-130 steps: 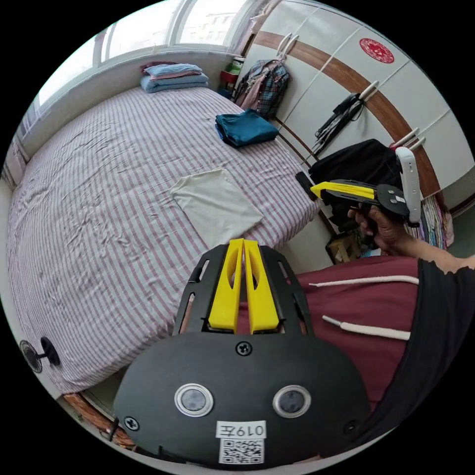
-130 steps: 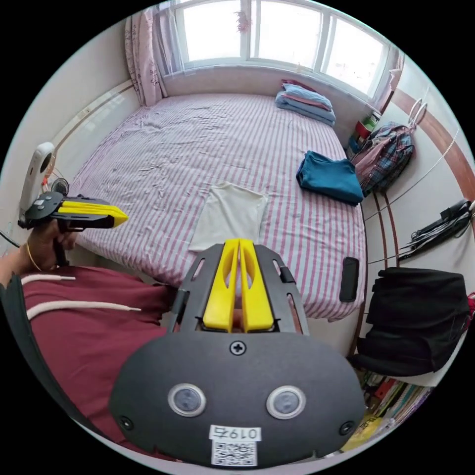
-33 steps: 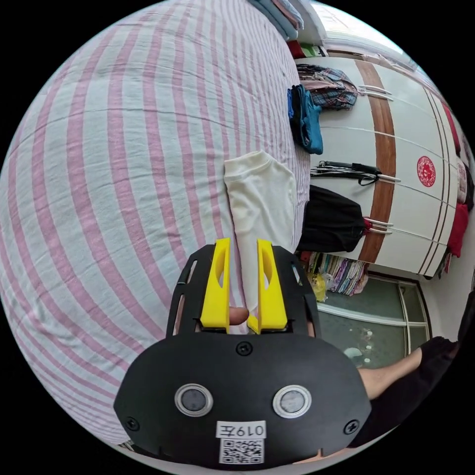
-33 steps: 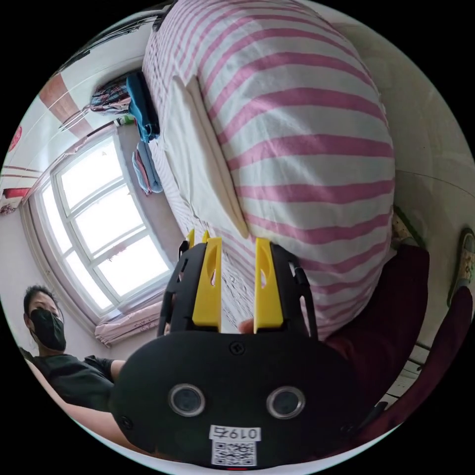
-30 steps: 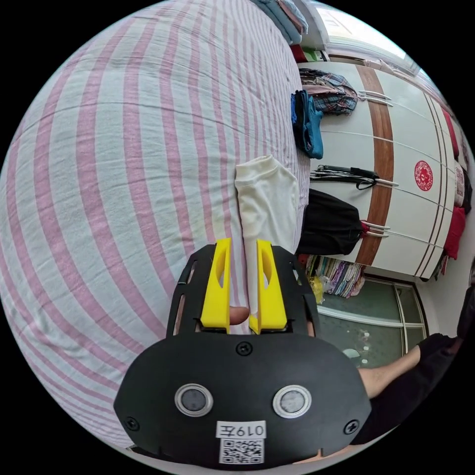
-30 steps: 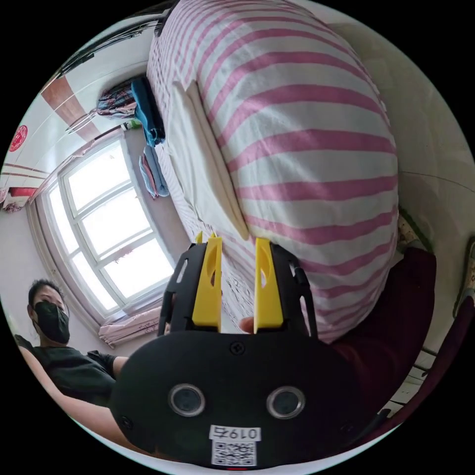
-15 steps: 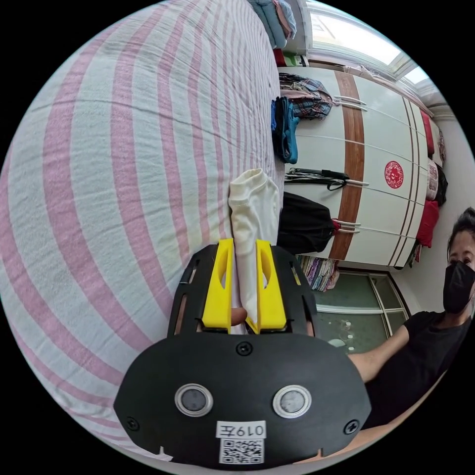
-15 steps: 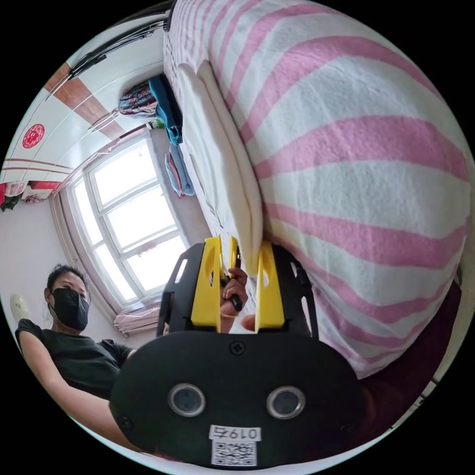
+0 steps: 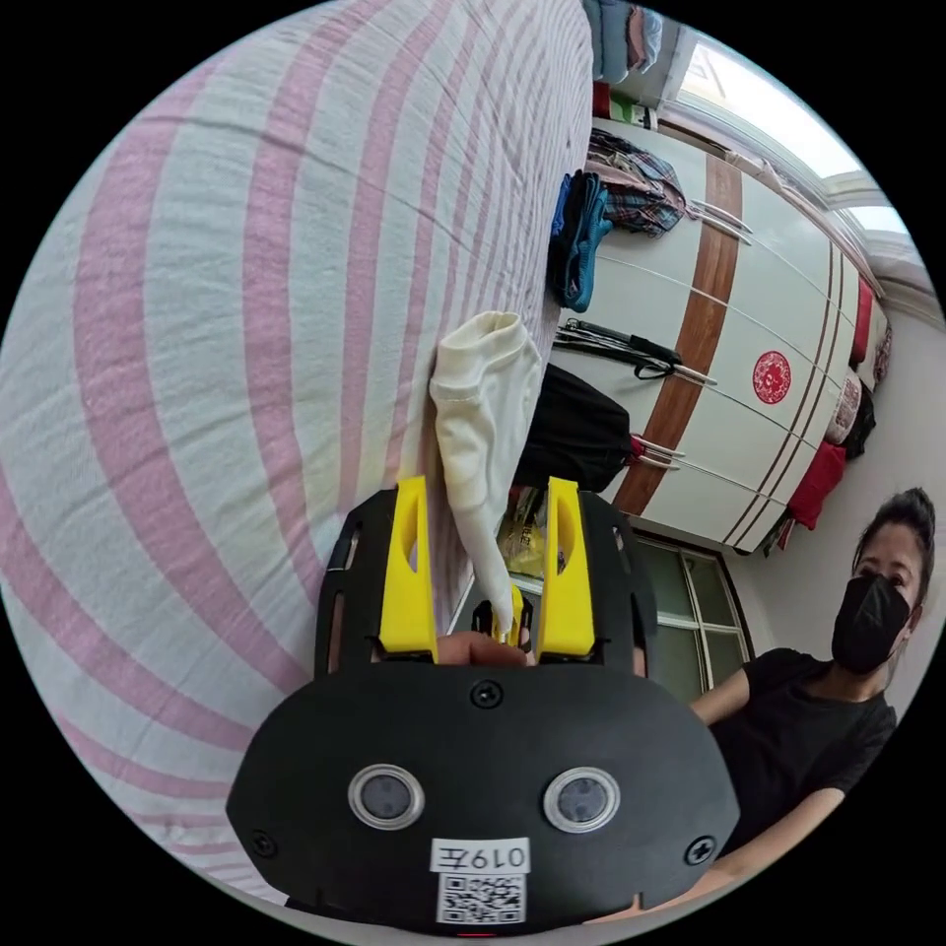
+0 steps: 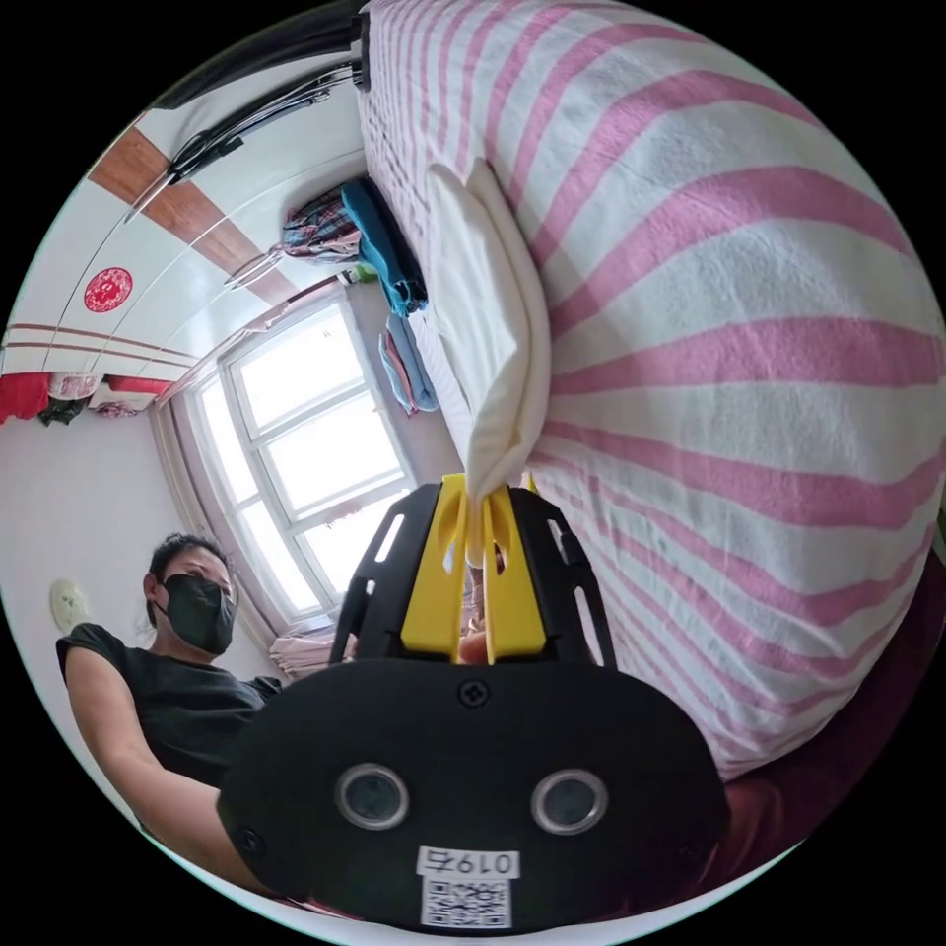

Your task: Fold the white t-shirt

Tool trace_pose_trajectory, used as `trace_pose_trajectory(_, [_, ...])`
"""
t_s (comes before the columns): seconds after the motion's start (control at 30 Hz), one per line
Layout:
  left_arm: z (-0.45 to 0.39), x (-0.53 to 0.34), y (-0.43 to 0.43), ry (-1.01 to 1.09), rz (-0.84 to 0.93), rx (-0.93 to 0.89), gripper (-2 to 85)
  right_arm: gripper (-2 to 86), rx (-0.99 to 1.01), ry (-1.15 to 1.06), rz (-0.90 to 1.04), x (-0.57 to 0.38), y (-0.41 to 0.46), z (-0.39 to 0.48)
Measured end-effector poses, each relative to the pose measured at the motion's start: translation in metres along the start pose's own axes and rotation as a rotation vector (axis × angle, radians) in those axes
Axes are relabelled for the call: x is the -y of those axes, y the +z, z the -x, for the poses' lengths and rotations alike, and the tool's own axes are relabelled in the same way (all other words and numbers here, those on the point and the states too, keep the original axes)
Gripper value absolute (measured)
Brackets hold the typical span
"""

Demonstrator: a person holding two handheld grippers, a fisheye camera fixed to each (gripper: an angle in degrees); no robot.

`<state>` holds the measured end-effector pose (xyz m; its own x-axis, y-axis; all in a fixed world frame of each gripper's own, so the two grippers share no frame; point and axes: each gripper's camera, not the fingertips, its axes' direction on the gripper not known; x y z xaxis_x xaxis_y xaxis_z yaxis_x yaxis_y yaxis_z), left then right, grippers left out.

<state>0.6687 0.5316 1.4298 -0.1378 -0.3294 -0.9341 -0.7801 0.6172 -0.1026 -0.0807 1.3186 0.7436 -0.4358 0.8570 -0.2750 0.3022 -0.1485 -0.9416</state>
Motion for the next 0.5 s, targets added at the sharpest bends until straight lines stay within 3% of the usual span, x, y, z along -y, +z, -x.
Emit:
trace_pose_trajectory(0.2, [0.006,0.010,-0.004,-0.086,-0.029,-0.065,14.3,-0.6,0.040,0.030,0.001,-0.001,-0.003,0.029])
trace_pose_trajectory(0.5, [-0.008,0.029,0.007,-0.050,-0.089,-0.086,10.8,-0.7,0.034,0.033,0.029,0.006,-0.021,0.084])
